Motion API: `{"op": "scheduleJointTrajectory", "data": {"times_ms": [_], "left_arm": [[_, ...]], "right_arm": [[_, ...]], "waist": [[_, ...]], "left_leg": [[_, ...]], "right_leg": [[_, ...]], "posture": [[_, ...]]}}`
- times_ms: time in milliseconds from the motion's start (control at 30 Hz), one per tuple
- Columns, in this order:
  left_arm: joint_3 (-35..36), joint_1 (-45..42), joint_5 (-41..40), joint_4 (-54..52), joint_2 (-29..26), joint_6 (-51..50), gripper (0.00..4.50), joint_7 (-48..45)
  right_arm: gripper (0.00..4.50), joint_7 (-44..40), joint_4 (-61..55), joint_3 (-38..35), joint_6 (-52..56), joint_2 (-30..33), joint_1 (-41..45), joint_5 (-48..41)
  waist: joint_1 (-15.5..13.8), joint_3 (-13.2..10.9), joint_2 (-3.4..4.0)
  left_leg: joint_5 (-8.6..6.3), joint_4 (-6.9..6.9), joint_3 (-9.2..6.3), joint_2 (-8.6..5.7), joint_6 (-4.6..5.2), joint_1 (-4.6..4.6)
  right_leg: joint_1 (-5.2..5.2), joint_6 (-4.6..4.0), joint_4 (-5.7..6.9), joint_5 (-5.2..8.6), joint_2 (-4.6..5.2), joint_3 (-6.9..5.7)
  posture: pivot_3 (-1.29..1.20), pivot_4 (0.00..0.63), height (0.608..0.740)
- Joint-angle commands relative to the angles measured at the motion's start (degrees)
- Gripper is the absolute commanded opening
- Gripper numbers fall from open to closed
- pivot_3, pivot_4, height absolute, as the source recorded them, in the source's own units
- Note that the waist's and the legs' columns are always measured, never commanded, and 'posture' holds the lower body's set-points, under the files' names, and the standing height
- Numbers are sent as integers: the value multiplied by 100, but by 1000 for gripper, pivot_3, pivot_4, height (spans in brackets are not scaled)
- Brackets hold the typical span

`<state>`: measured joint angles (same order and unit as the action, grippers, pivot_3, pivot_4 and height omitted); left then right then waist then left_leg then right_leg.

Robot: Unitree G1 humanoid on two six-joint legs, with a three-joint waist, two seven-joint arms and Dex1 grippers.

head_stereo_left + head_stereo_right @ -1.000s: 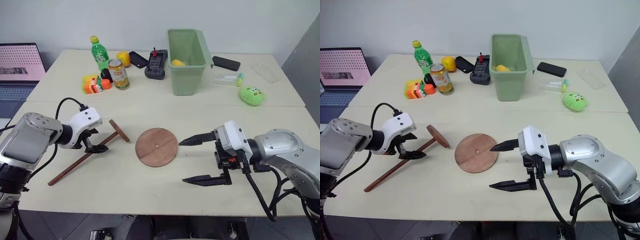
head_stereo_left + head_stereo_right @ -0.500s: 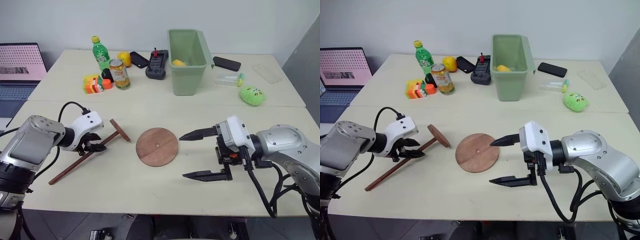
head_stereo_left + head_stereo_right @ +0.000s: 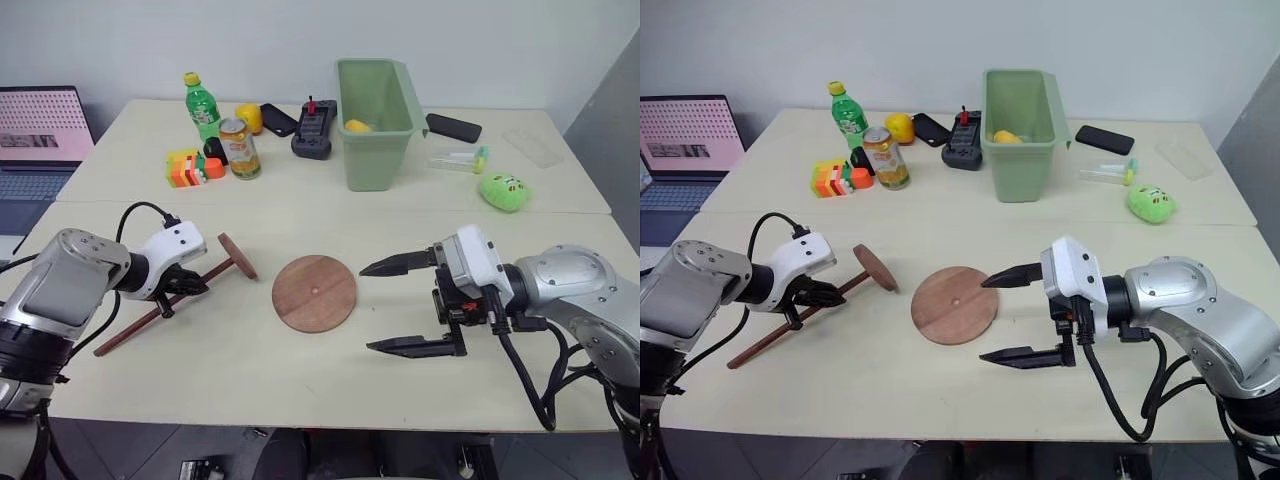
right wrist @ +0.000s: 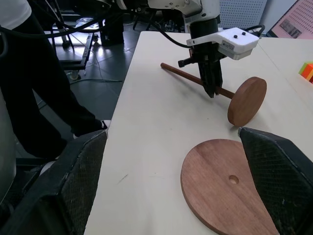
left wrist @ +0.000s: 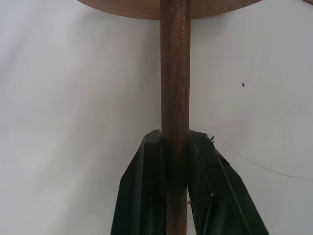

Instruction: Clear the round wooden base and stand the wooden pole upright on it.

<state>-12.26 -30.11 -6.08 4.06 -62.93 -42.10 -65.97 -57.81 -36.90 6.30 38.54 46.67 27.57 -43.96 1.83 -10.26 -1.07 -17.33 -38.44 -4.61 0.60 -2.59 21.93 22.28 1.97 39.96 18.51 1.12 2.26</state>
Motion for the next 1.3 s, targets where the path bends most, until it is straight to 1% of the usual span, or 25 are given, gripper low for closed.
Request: {"op": "scheduleJointTrajectory", "data": {"times_ms": [33,133,200,333,367,433,533,633,667,700,867,1000,1167,1300], "left_arm": [[133,-207,28,28,-34,61,257,-76],[335,-445,-115,104,-15,-5,257,-100],[736,-792,-489,115,169,-120,257,-90],[1946,-1330,-1758,-184,1038,-91,257,9],[2129,-1374,-1979,-282,1192,-140,257,19],[2505,-1494,-2423,-496,1606,-504,257,395],[2812,-1441,-2885,-929,2155,-508,257,796],[2778,-1129,-3213,-1656,2995,-221,256,1327],[2784,-1068,-3276,-1783,3171,-202,256,1499],[2752,-1004,-3301,-1878,3261,-170,256,1562],[2704,-644,-3445,-2251,3711,-32,256,2082],[2679,-326,-3485,-2468,3890,120,256,2379],[2485,258,-3317,-2567,3875,483,256,2351],[2215,524,-3079,-2488,3854,885,256,2259]], "right_arm": [[4500,-82,-75,-167,-42,44,65,-63],[4500,-75,-89,-219,-18,66,58,-100],[4500,-61,-110,-308,16,109,32,-154],[4500,18,-169,-557,109,223,-116,-264],[4500,34,-180,-597,119,240,-149,-270],[4500,104,-226,-729,155,298,-279,-319],[4500,291,-344,-922,173,336,-515,-308],[4500,818,-592,-1058,232,283,-914,-99],[4500,927,-642,-1067,247,271,-984,-75],[4500,1041,-684,-1053,255,251,-1032,-33],[4500,1531,-892,-862,292,80,-1191,147],[4500,1715,-967,-723,299,1,-1315,285],[4500,1953,-951,-509,377,-182,-1411,335],[4500,2011,-874,-347,359,-265,-1428,480]], "waist": [[1,0,0],[0,0,0],[-7,0,-1],[-48,-2,-3],[-44,-1,-6],[-30,-1,-6],[-18,-1,-6],[-21,0,-7],[-22,0,-7],[-22,0,-8],[1,0,-7],[-17,0,-7],[-18,1,-7],[-19,1,-7]], "left_leg": [[0,0,0,0,0,0],[0,-2,-2,0,0,2],[0,-8,-4,0,0,6],[0,-39,-24,-7,0,33],[0,-47,-32,-8,-1,44],[2,-52,-31,-12,-4,50],[4,-52,-32,-11,-7,48],[4,-52,-37,-7,-7,48],[4,-53,-36,-8,-8,48],[12,-54,-36,-8,-22,50],[13,-54,-29,-4,-24,39],[14,-54,-30,-7,-24,41],[14,-53,-31,-7,-25,40],[14,-53,-30,-9,-25,40]], "right_leg": [[0,0,0,0,0,0],[0,0,1,0,0,-1],[0,0,1,0,0,-5],[1,0,3,0,0,-20],[1,0,2,0,1,-23],[3,1,1,-1,10,-20],[3,2,2,-1,16,-14],[2,2,4,-1,15,-11],[1,2,4,-1,15,-9],[1,2,3,-1,15,-8],[1,2,15,-2,10,1],[0,2,12,-2,9,0],[-1,1,11,-2,9,0],[-3,1,10,-2,9,0]], "posture": [[0,150,740],[0,150,740],[0,150,740],[0,150,740],[0,150,740],[0,150,740],[0,150,740],[0,150,740],[0,150,740],[0,150,740],[0,150,740],[0,150,740],[0,150,740],[0,150,740]]}}
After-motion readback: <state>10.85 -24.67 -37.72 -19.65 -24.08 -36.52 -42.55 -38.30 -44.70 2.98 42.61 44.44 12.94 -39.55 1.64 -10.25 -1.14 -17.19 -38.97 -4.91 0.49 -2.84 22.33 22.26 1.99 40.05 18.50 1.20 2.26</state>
